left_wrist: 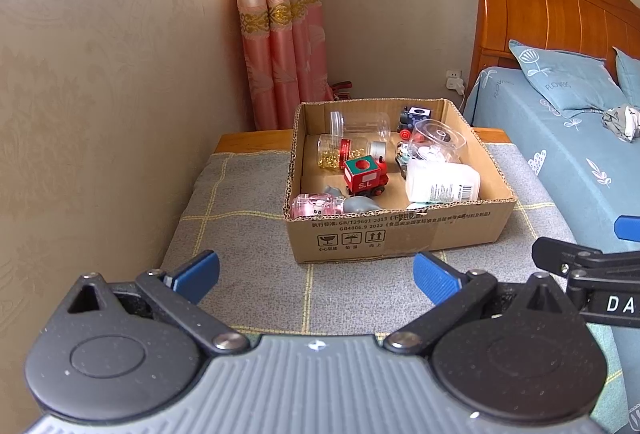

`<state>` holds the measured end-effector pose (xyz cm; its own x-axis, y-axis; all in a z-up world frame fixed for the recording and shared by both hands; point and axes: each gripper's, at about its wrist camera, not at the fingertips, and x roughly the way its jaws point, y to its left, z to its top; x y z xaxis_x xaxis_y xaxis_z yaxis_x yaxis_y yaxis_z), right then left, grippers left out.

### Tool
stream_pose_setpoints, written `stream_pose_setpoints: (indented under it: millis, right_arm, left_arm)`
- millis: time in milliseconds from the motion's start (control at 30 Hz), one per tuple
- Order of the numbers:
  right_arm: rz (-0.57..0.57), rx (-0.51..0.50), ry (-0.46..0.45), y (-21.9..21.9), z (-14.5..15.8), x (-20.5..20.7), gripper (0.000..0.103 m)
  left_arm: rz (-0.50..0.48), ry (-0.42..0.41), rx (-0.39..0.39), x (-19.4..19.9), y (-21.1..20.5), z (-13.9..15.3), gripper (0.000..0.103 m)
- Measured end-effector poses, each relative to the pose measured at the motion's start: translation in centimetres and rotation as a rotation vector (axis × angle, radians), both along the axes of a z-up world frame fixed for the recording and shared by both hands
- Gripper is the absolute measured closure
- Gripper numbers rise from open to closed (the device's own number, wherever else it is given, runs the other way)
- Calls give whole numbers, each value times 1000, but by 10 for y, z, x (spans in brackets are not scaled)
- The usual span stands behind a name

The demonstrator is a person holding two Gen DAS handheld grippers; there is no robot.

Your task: Organize rigid objects

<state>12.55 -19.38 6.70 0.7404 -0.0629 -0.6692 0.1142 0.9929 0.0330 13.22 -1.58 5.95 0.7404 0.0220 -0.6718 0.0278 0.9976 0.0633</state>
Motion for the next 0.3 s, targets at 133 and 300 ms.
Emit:
stream_pose_setpoints:
  millis: [133, 300]
  right_arm:
    - [1, 1, -1, 0, 0, 0, 0]
    - [1, 0, -1, 0, 1, 0, 0]
  left_arm:
    - [-1, 0, 0, 0, 0, 0, 1]
    - [-1, 0, -2, 0, 0, 0, 1]
